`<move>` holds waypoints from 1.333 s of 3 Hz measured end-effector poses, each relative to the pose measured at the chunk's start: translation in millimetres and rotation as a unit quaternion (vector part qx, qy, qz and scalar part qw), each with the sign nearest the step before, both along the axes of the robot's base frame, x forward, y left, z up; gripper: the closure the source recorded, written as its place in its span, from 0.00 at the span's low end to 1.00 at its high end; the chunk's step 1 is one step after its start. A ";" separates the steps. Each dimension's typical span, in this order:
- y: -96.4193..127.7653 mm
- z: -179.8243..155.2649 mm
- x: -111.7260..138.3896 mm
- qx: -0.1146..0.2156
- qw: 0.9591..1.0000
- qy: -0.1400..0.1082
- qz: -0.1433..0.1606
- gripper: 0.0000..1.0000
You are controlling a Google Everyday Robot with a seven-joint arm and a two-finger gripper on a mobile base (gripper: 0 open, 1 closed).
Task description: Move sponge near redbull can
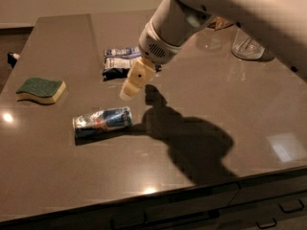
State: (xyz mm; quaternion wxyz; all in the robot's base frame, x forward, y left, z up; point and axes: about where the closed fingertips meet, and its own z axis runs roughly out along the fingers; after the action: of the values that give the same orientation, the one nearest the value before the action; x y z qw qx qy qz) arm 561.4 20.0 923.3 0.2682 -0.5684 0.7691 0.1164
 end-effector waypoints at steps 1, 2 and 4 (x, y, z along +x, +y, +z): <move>27.0 2.1 8.2 0.003 1.000 -0.008 0.001 0.00; 59.6 1.8 22.5 0.005 1.000 -0.009 0.001 0.00; 126.4 -26.9 43.1 0.003 1.000 0.026 0.012 0.00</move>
Offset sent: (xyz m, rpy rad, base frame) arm 0.0424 0.0998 0.0020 0.0215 -0.0178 -0.0012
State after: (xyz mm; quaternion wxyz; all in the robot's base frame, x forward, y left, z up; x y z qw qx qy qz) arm 604.5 146.4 896.3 0.2482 -0.5737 0.7685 0.1363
